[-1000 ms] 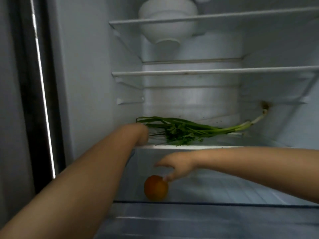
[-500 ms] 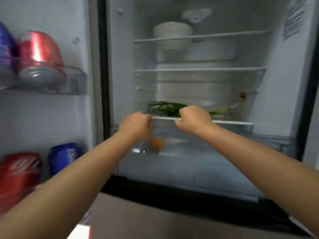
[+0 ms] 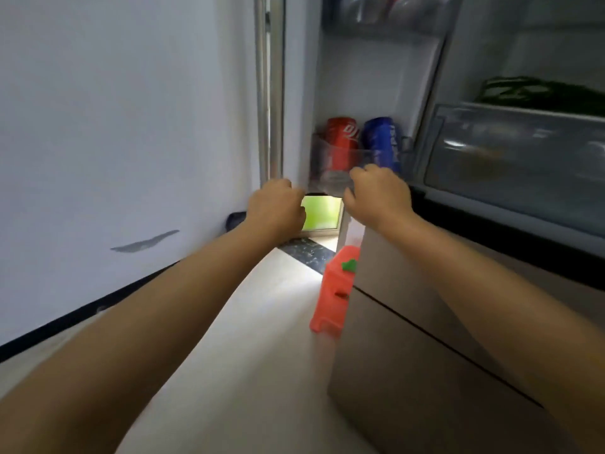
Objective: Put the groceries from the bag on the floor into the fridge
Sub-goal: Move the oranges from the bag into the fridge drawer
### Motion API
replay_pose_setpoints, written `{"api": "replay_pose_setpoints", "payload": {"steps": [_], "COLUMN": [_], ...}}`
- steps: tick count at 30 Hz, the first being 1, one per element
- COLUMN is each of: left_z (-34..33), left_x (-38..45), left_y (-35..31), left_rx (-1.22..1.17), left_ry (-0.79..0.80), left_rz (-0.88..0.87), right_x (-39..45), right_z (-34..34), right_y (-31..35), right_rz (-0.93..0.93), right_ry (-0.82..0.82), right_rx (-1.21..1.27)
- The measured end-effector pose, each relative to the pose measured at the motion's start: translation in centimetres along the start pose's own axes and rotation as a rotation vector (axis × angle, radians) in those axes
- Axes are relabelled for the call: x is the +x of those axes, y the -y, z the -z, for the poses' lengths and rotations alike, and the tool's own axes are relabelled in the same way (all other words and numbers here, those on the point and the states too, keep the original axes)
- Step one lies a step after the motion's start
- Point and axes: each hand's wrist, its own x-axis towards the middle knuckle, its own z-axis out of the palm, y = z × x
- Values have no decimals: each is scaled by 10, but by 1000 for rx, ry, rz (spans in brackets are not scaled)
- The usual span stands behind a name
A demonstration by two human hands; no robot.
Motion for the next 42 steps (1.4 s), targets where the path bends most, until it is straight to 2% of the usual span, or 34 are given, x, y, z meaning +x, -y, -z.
{"api": "replay_pose_setpoints", "payload": {"steps": [6,11,16,22,28,30,35,42], "left_z": [-7,-22,-69,-140,-205,-226,-285,-419], "left_x": [-85,-158,-224,-245,-210,-198,-182,-181], "left_y": [171,314,416,506,604,639,725,811], "left_rx": [113,173,171,75,66,91,103,-1], "left_ry": [144,256,434,594,759,816,934,1025], "left_rz": [170,246,326,379,344,298,189,-22], "right_x": [-15,-40,-62,-69,-25,-11,7,-11], "right_z": [-49,-99,-155,-249,-359,-393,-473,-602], "right_y": [182,311,410,478,545,570,616,662], "right_rz": [194,217,227,183,123,131,296,248], "right_ry": [118,286,491,718,852,901,1042,1159], "right_rx": [182,271,316,312,316,241,-34,-92]}}
